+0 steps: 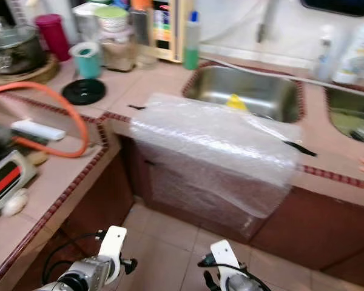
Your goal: Kitchen organization
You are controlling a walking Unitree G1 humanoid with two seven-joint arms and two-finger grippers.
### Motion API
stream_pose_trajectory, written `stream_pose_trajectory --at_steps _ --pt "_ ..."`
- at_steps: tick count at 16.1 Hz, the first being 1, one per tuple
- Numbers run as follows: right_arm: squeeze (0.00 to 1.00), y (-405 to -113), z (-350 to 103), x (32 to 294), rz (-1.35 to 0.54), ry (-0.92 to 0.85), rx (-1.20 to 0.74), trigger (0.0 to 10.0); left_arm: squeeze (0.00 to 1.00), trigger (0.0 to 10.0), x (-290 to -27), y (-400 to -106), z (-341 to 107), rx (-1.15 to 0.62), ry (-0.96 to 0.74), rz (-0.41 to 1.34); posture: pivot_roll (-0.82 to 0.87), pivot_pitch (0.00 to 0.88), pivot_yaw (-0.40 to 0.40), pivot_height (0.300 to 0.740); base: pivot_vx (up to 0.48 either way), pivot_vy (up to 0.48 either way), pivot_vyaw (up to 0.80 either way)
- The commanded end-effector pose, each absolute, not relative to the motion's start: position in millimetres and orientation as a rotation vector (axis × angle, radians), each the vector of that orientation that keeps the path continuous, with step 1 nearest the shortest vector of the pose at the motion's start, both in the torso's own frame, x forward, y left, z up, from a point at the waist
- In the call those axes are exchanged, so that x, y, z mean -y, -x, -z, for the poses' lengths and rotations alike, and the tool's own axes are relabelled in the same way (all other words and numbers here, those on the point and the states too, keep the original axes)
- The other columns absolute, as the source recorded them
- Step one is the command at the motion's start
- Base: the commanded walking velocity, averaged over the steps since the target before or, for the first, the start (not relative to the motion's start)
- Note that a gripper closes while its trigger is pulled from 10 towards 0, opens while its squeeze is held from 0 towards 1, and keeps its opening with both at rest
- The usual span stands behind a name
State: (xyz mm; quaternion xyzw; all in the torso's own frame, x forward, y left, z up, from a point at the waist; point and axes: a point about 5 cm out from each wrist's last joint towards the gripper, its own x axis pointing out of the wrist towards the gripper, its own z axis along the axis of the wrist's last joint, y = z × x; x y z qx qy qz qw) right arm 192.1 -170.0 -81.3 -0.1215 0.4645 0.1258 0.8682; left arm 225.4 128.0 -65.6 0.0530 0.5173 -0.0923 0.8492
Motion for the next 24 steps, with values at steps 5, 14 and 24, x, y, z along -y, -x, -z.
stream_pose_trajectory --at_steps 5,14,24 --pt "0.0 -192.2 81.2 172.8 -0.254 0.265 -0.979 10.0 0.0 10.0 -127.3 -224.9 65.9 -1.09 -0.128 0.208 0.12 0.0 0.009 0.74 0.0 0.0 -0.7" --pt "0.0 -192.0 81.4 170.3 -0.259 0.258 -0.975 10.0 0.0 10.0 -128.0 -224.6 66.1 -1.088 -0.15 0.218 0.12 0.0 0.015 0.74 0.0 0.0 -0.35" --pt "0.0 -191.0 81.8 171.8 -0.252 0.255 -0.979 10.0 0.0 10.0 -130.1 -222.9 67.1 -1.106 -0.168 0.212 0.12 0.0 0.008 0.74 0.0 0.0 0.0"
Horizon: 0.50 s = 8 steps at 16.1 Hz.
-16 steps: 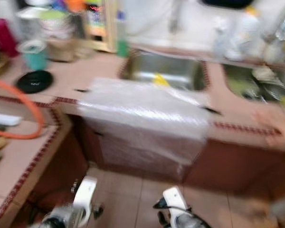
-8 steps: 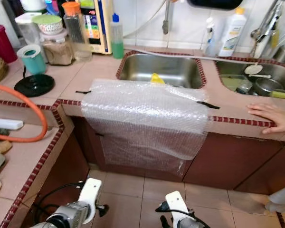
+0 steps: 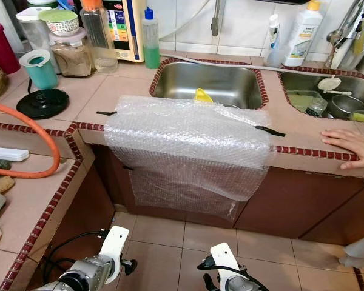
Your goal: Kitchen organization
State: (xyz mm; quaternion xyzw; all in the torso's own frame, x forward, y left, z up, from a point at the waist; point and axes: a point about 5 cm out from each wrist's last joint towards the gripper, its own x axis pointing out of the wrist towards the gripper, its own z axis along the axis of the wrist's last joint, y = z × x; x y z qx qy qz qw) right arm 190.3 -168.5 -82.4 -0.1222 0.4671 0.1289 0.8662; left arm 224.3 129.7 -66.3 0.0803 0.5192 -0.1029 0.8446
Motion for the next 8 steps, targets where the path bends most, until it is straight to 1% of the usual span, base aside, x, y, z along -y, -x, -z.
stream_pose_trajectory --at_steps 1,8 --pt "0.0 -191.4 81.6 172.0 -0.252 0.254 -0.978 10.0 0.0 10.0 -130.3 -222.3 67.4 -1.108 -0.161 0.209 0.13 0.0 0.001 0.74 0.0 0.0 0.0" --pt "0.0 -190.8 81.8 173.2 -0.257 0.262 -0.983 10.0 0.0 10.0 -131.8 -222.8 67.0 -1.116 -0.176 0.231 0.14 0.0 0.002 0.74 0.0 0.0 0.0"
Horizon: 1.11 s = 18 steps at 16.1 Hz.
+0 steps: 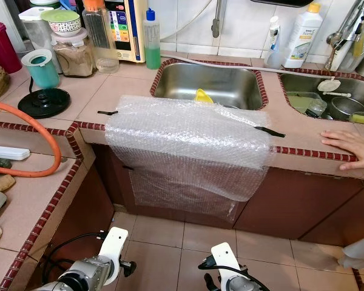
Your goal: Kitchen organization
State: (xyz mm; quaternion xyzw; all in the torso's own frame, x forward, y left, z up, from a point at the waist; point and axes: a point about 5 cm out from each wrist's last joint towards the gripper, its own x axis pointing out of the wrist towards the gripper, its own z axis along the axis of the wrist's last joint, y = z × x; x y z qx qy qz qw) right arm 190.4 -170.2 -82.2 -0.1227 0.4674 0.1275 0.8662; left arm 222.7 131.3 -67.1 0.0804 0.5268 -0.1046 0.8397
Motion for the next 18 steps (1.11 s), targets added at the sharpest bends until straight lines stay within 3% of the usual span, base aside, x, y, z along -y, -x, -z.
stream_pose_trajectory --at_steps 1,18 --pt "0.0 -190.8 81.9 172.8 -0.257 0.261 -0.983 10.0 0.0 10.0 -131.9 -223.0 66.9 -1.114 -0.176 0.234 0.14 0.0 0.004 0.74 0.0 0.0 0.0" --pt "0.0 -191.2 81.6 173.8 -0.243 0.25 -0.981 10.0 0.0 10.0 -126.8 -223.8 66.3 -1.091 -0.212 0.286 0.12 0.0 0.015 0.74 0.0 0.0 0.0"
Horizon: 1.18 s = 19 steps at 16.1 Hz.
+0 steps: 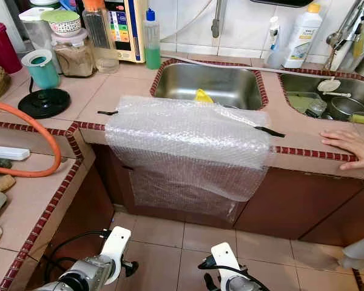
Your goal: Kitchen organization
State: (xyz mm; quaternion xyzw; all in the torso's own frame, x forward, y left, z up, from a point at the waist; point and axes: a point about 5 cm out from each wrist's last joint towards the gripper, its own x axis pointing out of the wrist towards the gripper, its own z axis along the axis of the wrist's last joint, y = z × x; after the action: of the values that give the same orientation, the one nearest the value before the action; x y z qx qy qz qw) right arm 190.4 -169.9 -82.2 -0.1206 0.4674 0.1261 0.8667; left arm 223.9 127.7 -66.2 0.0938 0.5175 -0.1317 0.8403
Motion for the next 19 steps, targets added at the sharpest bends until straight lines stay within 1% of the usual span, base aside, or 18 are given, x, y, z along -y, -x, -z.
stream_pose_trajectory --at_steps 1,4,6,9,11,14,16,19 --pt "0.0 -192 81 174 -0.244 0.251 -0.979 10.0 0.0 10.0 -127 -224 66 -1.088 -0.214 0.289 0.12 0.0 0.015 0.74 0.0 0.0 0.0" --pt "0.0 -193 81 174 -0.238 0.246 -0.976 10.0 0.0 10.0 -126 -224 66 -1.085 -0.218 0.298 0.12 0.0 0.018 0.74 0.0 0.0 0.0" --pt "0.0 -194 80 174 -0.208 0.195 -0.98 10.0 0.0 10.0 -126 -224 66 -1.084 -0.237 0.294 0.11 0.0 0.019 0.74 0.0 0.0 0.0" --pt "0.0 -194 80 174 -0.199 0.168 -0.982 10.0 0.0 10.0 -126 -223 66 -1.103 -0.253 0.303 0.11 0.0 0.019 0.74 0.0 0.0 0.0" --pt "0.0 -193 81 176 -0.175 0.14 -0.984 10.0 0.0 10.0 -124 -221 68 -1.122 -0.223 0.296 0.11 0.0 0.013 0.74 0.0 0.0 0.0" --pt "0.0 -197 77 187 -0.095 0.083 -0.963 10.0 0.0 10.0 -122 -216 69 -1.18 -0.192 0.304 0.12 0.0 0.004 0.74 0.0 0.0 0.0" --pt "0.0 -200 76 189 -0.086 0.083 -0.949 10.0 0.0 10.0 -122 -214 70 -1.205 -0.169 0.312 0.12 0.0 0.02 0.74 0.0 0.0 0.0" --pt "0.0 -203 74 185 -0.063 0.053 -0.928 10.0 0.0 10.0 -123 -214 70 -1.222 -0.202 0.337 0.12 0.0 0.029 0.74 0.0 0.0 0.0"
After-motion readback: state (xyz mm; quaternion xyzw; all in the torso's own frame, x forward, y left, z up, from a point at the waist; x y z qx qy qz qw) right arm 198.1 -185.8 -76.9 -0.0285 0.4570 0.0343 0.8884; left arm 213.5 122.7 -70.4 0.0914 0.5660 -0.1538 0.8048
